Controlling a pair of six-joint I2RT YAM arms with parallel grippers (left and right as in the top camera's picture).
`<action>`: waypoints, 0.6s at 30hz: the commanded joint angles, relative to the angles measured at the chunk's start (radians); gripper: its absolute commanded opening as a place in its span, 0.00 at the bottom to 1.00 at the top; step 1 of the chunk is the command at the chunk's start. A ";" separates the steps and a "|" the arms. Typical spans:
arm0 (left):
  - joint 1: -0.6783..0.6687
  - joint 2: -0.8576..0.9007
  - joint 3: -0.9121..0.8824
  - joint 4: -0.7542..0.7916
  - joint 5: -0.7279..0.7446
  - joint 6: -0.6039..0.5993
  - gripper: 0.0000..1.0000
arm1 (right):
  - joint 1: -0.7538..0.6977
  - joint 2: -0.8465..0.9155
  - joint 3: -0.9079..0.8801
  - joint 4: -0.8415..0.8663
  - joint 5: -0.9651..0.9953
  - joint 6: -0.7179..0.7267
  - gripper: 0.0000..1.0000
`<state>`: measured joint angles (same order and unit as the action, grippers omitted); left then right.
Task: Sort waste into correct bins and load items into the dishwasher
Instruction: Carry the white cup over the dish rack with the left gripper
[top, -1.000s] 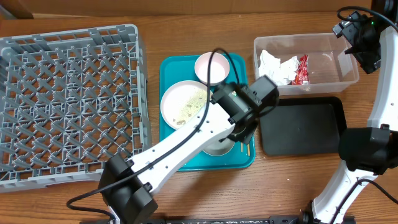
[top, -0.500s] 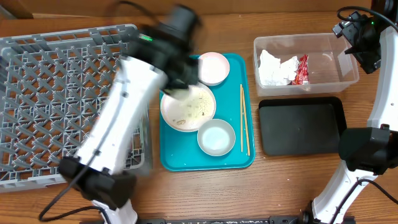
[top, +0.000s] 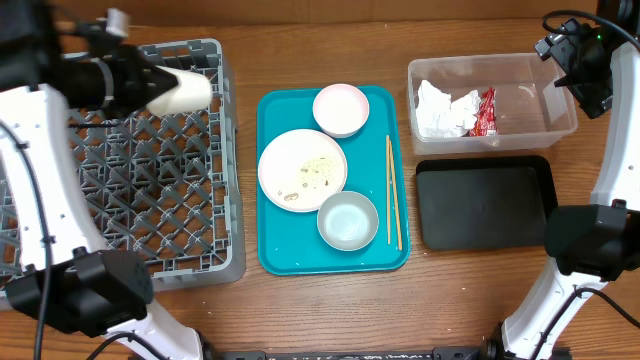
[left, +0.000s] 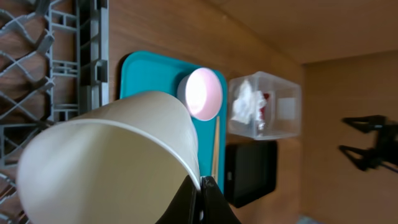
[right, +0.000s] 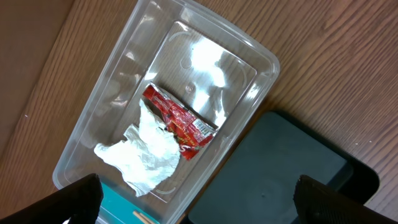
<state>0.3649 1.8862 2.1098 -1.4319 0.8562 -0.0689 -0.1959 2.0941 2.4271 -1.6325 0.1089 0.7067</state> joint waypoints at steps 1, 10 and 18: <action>0.053 0.063 -0.013 -0.016 0.248 0.142 0.04 | -0.002 -0.006 0.001 0.004 0.010 0.004 1.00; 0.181 0.261 -0.013 -0.117 0.279 0.189 0.04 | -0.002 -0.006 0.001 0.004 0.010 0.004 1.00; 0.257 0.376 -0.014 -0.182 0.289 0.242 0.04 | -0.002 -0.006 0.001 0.004 0.010 0.004 1.00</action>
<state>0.5991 2.2372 2.0983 -1.6001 1.1027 0.1127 -0.1959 2.0941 2.4271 -1.6321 0.1085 0.7071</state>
